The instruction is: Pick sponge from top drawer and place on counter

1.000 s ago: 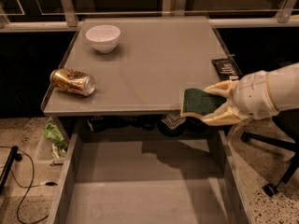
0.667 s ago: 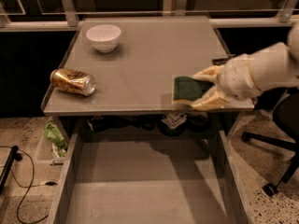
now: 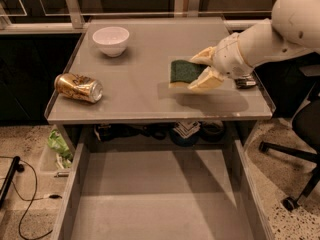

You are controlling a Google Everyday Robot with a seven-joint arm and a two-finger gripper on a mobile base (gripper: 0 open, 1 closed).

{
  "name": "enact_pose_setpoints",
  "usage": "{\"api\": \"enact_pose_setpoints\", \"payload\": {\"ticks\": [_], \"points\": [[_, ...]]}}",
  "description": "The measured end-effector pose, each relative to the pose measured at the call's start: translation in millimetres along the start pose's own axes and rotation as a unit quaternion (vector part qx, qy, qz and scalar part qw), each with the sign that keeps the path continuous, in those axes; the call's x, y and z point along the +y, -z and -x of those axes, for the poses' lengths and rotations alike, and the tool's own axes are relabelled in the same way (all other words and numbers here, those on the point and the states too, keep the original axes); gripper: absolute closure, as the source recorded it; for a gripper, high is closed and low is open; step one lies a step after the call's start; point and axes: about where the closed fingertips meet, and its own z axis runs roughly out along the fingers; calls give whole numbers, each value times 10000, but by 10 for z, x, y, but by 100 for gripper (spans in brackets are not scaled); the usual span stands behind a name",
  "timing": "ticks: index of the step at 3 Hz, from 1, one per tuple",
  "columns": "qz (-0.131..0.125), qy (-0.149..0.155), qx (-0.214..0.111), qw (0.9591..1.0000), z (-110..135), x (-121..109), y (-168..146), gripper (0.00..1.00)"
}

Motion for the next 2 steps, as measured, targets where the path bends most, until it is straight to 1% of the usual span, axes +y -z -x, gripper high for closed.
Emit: {"api": "enact_pose_setpoints", "payload": {"ticks": [1, 2], "points": [[-160, -533, 33, 9984, -114, -225, -118, 100], [-362, -1198, 19, 9921, -242, -353, -223, 100]]}}
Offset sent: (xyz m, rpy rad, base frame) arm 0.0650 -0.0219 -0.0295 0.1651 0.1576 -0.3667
